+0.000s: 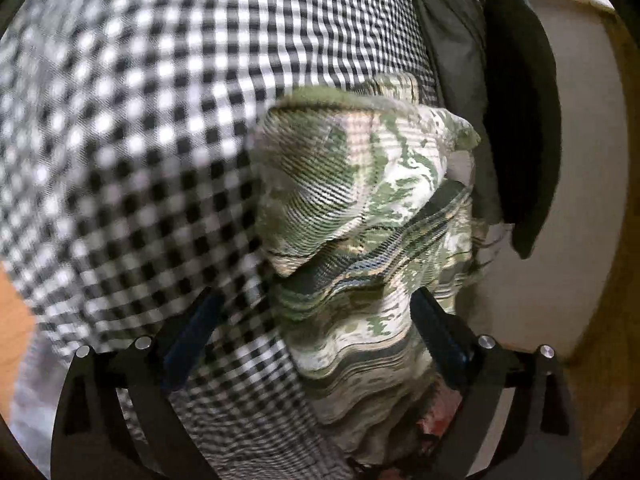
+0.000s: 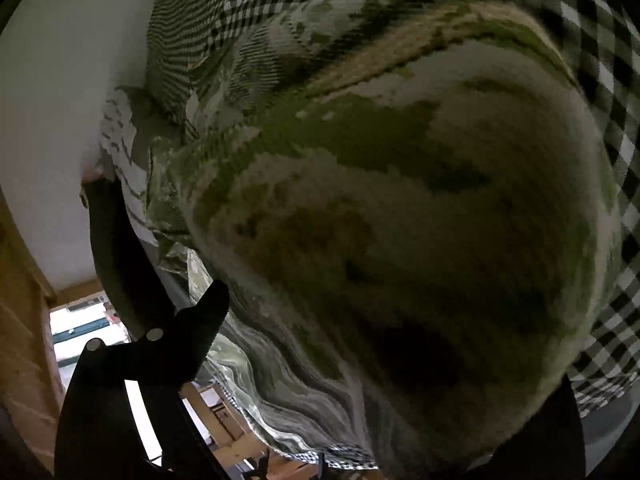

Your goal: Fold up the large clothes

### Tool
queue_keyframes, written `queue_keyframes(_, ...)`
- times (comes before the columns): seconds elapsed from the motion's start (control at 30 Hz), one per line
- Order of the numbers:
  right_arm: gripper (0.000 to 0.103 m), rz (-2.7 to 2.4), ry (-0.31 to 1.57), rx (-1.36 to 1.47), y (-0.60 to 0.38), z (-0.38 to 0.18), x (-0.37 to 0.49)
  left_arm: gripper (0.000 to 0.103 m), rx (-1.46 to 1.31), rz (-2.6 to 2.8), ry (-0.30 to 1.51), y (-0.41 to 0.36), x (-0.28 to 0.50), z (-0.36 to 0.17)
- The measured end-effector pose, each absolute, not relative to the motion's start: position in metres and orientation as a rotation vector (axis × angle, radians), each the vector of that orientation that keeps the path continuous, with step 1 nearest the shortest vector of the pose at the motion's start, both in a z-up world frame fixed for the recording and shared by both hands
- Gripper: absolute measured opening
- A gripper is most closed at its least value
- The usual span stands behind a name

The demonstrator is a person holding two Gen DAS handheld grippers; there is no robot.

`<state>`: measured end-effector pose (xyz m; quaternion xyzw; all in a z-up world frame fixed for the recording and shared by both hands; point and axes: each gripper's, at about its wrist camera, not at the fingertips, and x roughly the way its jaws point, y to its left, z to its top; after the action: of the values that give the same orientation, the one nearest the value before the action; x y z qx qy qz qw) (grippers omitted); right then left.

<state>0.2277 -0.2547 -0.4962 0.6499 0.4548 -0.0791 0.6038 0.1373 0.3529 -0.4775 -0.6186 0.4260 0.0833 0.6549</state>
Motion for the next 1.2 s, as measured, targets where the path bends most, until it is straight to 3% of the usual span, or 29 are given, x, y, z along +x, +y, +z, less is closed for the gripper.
queue_keyframes(0.17,0.091,-0.156,1.074,1.486,-0.265,-0.504,0.207,0.094,-1.419,0.115,0.906,0.359,0.172,-0.487)
queue_keyframes(0.3,0.091,-0.161,1.075,1.487,-0.265,-0.505,0.209,0.097,-1.385,0.162,1.000,0.341,0.210,-0.495)
queue_keyframes(0.37,0.077,-0.164,1.055,1.501,-0.266,-0.503,0.207,0.094,-1.404,0.191,1.008,0.342,0.210,-0.494)
queue_keyframes(0.4,0.057,-0.169,1.052,1.501,-0.268,-0.503,0.205,0.081,-1.388,0.194,0.997,0.342,0.209,-0.490)
queue_keyframes(0.43,0.038,-0.160,1.042,1.502,-0.269,-0.502,0.205,0.035,-1.353,0.209,0.996,0.343,0.210,-0.485)
queue_keyframes(0.47,0.030,-0.136,1.021,1.507,-0.270,-0.500,0.204,0.024,-1.342,0.201,0.982,0.346,0.204,-0.482)
queue_keyframes(0.53,0.022,-0.085,0.996,1.493,-0.272,-0.492,0.205,0.019,-1.330,0.154,0.953,0.347,0.199,-0.471)
queue_keyframes(0.73,0.017,-0.061,0.996,1.504,-0.276,-0.486,0.205,0.013,-1.368,0.120,0.900,0.354,0.198,-0.456)
queue_keyframes(1.07,0.016,-0.188,1.065,1.574,-0.269,-0.500,0.128,0.013,-1.374,0.239,1.028,0.356,0.102,-0.458)
queue_keyframes(1.2,0.016,-0.216,1.076,1.571,-0.265,-0.507,0.121,0.014,-1.376,0.264,1.049,0.358,0.100,-0.468)
